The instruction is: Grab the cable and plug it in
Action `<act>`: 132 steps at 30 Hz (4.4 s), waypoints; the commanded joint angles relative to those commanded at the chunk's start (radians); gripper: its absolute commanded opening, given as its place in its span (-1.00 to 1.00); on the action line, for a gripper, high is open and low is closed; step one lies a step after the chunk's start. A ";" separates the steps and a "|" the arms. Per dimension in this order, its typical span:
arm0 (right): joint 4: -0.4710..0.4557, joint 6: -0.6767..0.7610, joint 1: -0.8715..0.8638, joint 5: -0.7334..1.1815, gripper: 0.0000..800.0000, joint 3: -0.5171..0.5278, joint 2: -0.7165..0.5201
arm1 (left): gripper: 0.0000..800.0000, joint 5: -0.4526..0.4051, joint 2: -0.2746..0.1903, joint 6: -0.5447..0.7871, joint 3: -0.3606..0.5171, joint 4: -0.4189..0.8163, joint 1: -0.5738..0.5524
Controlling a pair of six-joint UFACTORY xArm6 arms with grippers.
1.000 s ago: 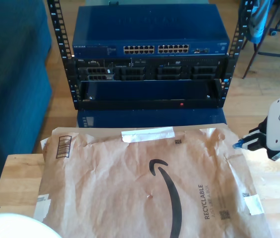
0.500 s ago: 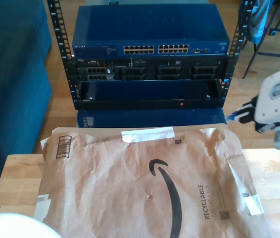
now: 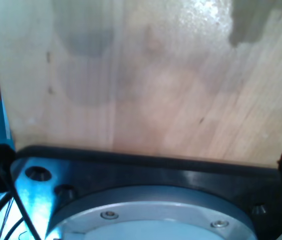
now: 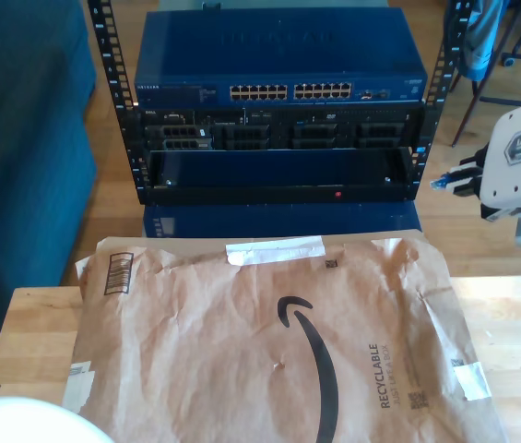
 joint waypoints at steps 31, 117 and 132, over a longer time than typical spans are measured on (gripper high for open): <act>-0.029 -0.066 0.181 -0.652 -1.00 0.344 -0.084 | 1.00 0.002 0.000 0.000 0.000 0.000 0.000; -0.100 0.138 0.592 -1.809 -1.00 0.433 0.463 | 1.00 0.002 0.000 0.000 0.000 0.000 0.000; -0.095 0.150 0.582 -2.039 -1.00 0.390 0.595 | 1.00 0.002 0.000 0.000 0.000 0.000 0.000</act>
